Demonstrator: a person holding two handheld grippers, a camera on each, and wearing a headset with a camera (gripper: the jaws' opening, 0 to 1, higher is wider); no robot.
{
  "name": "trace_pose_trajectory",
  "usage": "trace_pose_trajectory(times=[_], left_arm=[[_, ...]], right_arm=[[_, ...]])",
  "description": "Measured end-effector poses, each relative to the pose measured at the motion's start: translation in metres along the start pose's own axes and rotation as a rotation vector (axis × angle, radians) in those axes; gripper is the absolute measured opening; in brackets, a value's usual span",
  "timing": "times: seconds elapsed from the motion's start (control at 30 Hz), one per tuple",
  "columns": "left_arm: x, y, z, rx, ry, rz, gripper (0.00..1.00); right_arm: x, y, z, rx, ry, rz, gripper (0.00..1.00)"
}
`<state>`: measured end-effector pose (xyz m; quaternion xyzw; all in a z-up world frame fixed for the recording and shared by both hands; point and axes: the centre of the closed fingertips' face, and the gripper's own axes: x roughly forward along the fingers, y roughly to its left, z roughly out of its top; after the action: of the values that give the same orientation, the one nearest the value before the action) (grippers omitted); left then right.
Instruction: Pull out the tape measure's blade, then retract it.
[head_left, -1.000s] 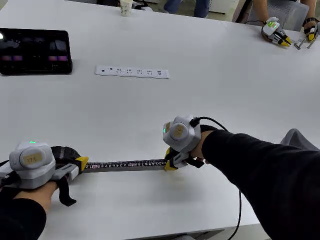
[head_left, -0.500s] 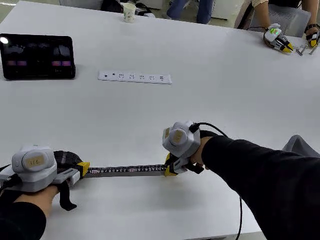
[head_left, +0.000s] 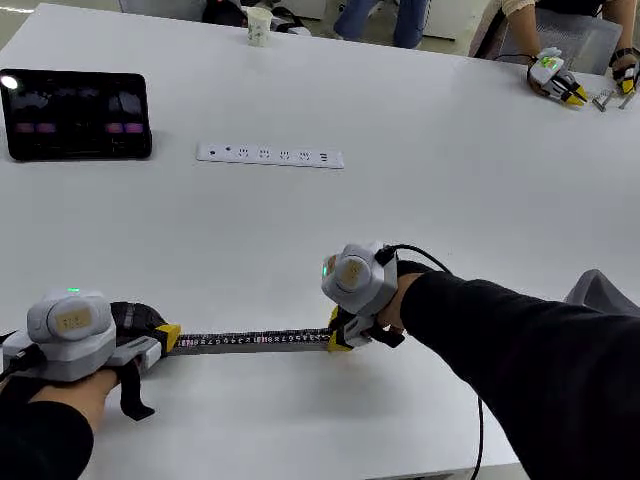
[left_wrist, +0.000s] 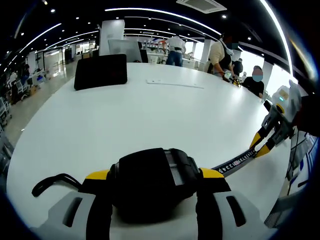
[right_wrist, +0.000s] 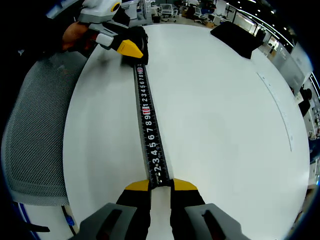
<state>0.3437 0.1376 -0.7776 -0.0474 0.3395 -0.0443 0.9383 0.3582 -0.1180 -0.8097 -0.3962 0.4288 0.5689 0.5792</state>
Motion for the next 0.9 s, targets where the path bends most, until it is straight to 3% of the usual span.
trace_pose_trajectory(times=[0.9], left_arm=[[-0.001, -0.0009, -0.0013, -0.016, 0.014, -0.019, 0.62]], right_arm=[[0.003, 0.0013, 0.0086, -0.003, 0.002, -0.003, 0.11]])
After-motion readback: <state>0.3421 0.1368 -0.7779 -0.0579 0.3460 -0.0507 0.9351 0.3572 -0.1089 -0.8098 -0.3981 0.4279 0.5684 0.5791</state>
